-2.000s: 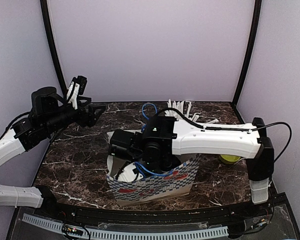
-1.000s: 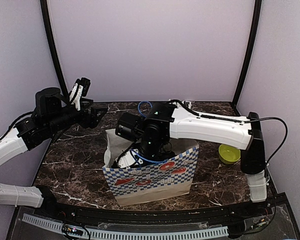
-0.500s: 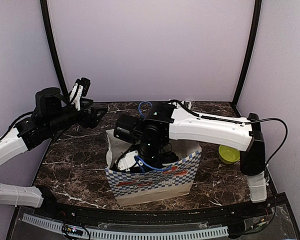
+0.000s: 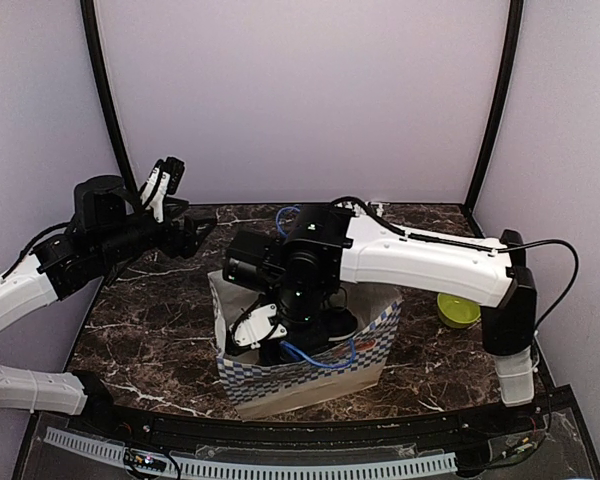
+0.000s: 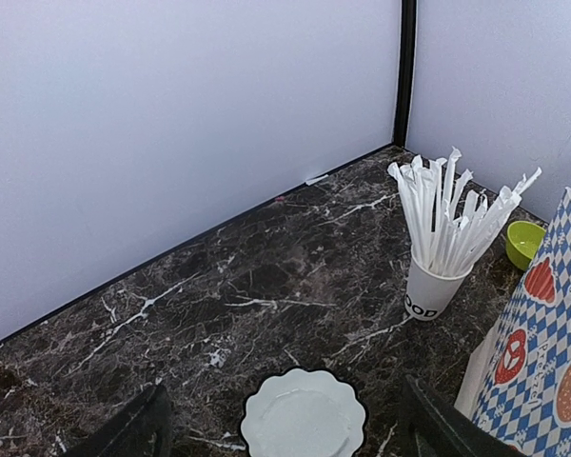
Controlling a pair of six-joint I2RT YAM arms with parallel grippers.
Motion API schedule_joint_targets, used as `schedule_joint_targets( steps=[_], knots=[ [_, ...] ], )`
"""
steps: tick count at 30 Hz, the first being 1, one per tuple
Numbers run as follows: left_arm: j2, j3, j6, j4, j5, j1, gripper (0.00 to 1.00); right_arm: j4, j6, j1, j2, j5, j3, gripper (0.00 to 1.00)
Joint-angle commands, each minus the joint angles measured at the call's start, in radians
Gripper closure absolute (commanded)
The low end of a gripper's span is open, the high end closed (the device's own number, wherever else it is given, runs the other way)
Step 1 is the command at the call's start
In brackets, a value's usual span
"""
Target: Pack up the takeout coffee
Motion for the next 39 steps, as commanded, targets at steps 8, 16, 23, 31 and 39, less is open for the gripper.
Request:
schedule_joint_targets(
  steps=[8,16,23,31,39],
  knots=[
    [-0.039,0.096,0.054,-0.082,0.249,-0.004,0.16,-0.022,0.011,0.008,-0.099,0.047,0.037,0.01],
    [0.032,0.283,-0.040,-0.346,0.556,-0.004,0.17,-0.007,-0.011,-0.001,-0.151,0.142,0.036,0.01],
    [0.119,0.409,-0.014,-0.525,0.597,-0.024,0.17,0.001,-0.056,-0.002,-0.255,0.142,0.070,0.02],
    [0.337,0.551,0.075,-0.664,0.565,-0.179,0.19,-0.023,-0.081,-0.025,-0.406,0.154,0.077,0.03],
    [0.442,0.595,0.104,-0.651,0.440,-0.190,0.51,-0.010,-0.084,-0.238,-0.518,0.164,0.068,0.05]
  ],
)
